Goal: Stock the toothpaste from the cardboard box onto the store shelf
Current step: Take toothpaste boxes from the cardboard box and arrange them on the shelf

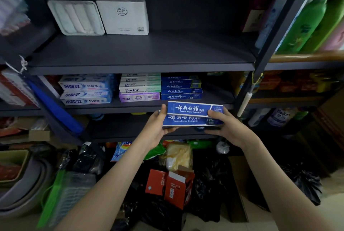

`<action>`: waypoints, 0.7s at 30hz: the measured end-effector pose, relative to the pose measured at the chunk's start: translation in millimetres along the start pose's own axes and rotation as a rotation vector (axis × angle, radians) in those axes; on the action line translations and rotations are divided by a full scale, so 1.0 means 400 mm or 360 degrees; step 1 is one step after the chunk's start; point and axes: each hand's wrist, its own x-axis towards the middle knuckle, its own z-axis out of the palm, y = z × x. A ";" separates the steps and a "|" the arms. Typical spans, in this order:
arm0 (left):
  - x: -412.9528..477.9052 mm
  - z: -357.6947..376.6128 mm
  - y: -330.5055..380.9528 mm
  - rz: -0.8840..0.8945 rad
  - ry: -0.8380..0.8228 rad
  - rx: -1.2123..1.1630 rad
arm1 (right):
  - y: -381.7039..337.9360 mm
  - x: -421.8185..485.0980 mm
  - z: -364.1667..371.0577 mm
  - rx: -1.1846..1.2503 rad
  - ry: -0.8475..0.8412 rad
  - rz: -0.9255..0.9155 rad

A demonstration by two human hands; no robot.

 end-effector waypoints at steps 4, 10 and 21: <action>0.055 0.016 0.034 0.0064 0.0026 0.0054 | -0.006 0.062 -0.037 0.0018 -0.0073 -0.0045; 0.266 0.009 0.007 0.0177 0.0187 0.0499 | 0.066 0.277 -0.095 0.0049 0.0081 -0.0143; 0.609 -0.074 -0.223 0.0722 0.0571 0.1070 | 0.235 0.642 -0.174 -0.0668 0.0008 -0.0428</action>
